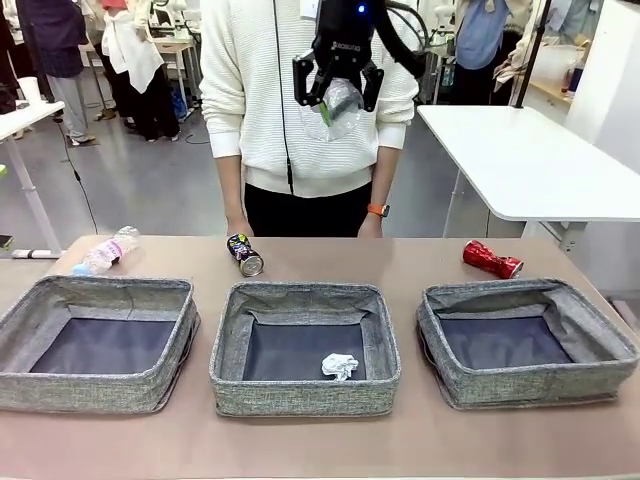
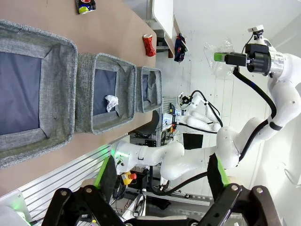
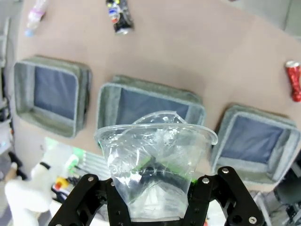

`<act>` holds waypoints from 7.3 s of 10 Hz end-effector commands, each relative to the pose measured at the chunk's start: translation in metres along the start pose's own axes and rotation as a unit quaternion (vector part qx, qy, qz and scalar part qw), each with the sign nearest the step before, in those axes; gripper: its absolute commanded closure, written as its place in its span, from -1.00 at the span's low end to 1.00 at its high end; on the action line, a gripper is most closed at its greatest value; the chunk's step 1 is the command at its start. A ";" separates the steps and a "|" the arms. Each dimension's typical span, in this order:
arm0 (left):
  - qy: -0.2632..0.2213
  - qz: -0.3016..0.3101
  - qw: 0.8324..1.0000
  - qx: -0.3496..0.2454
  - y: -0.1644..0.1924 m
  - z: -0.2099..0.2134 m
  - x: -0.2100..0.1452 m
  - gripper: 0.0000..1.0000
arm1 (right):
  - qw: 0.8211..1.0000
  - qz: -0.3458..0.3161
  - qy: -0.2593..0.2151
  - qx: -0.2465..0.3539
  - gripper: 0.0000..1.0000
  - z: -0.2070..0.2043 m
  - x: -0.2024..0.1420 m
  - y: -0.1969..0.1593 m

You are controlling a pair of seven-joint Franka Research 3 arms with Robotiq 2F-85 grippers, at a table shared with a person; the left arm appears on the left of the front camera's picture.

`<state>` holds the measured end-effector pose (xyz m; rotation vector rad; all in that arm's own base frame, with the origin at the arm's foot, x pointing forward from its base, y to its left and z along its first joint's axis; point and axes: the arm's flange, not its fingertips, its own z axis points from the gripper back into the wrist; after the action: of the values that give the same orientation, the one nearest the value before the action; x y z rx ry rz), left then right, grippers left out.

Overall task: Sort the waste into the appropriate baskets.
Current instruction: Pick up the waste item pointed out by the person, then place the picked waste into the Fabric basket indicated by the person.

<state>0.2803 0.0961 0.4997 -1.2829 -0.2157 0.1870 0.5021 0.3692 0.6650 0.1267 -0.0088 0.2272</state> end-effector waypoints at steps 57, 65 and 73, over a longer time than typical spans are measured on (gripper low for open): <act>-0.002 -0.011 1.000 -0.010 -0.001 0.000 -0.001 -1.00 | 0.949 -0.274 -0.119 0.097 0.91 -0.150 -0.226 -0.304; -0.002 -0.011 1.000 -0.010 -0.001 0.000 -0.001 -1.00 | 0.944 -0.297 -0.115 0.085 -1.00 -0.157 -0.223 -0.306; -0.002 -0.011 1.000 -0.010 -0.001 0.000 -0.001 -1.00 | 0.942 -0.295 -0.132 0.095 -1.00 -0.154 -0.220 -0.300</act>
<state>0.2802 0.0963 0.5001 -1.2829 -0.2162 0.1866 0.3591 0.0437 0.4754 0.3088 -0.1884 -0.3900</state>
